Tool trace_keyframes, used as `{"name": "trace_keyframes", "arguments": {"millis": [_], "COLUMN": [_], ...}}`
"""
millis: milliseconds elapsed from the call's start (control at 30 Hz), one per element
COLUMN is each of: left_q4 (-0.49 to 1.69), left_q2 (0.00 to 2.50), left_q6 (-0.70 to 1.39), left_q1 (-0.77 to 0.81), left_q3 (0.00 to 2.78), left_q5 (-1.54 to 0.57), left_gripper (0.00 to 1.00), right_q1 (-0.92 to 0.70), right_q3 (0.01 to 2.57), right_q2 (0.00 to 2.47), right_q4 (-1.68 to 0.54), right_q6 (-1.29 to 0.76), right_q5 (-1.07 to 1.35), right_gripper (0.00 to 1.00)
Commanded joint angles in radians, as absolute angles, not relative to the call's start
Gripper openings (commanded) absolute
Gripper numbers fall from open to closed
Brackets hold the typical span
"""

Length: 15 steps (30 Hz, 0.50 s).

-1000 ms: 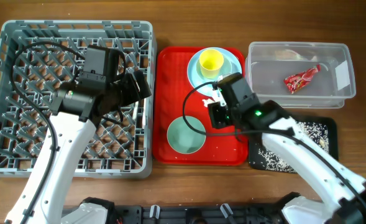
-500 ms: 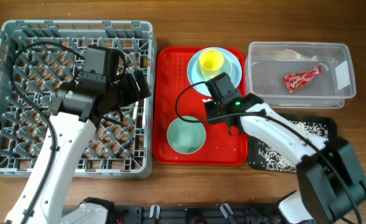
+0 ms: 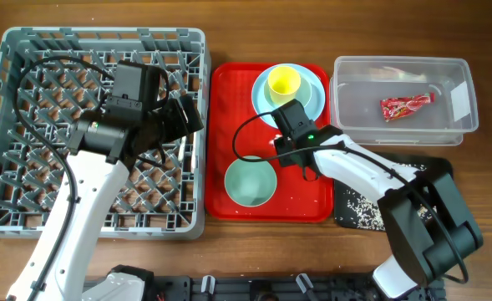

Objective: Sort waste into correct bins and load items into the dishwasher rack
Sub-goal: 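Grasp the white tissue with the right gripper and carry it to the clear bin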

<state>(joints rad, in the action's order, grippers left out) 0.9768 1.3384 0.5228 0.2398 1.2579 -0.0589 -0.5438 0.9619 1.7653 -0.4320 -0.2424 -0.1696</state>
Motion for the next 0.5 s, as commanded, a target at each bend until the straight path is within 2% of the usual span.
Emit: {"name": "trace_keyframes", "arguments": {"millis": [0,267,467], "left_q4": [0.974,0.974,0.974], "left_q2": [1.331,1.331,1.331], "left_q6": [0.536,0.536,0.536], "left_q1": [0.236,0.236,0.236], "left_q3": [1.264,1.264,1.264], "left_q5": [-0.070,-0.070,-0.070], "left_gripper": [1.00,1.00,1.00], "right_q1": [-0.546,-0.536,-0.443], "right_q3": [1.005,1.077,1.072], "right_q2": [1.707,1.365,1.198], "right_q4": [-0.474,-0.566,-0.567], "right_q6": [-0.242,-0.243,-0.245], "right_q5": [-0.169,-0.318,-0.573], "right_gripper": [0.08,0.04,0.04]}}
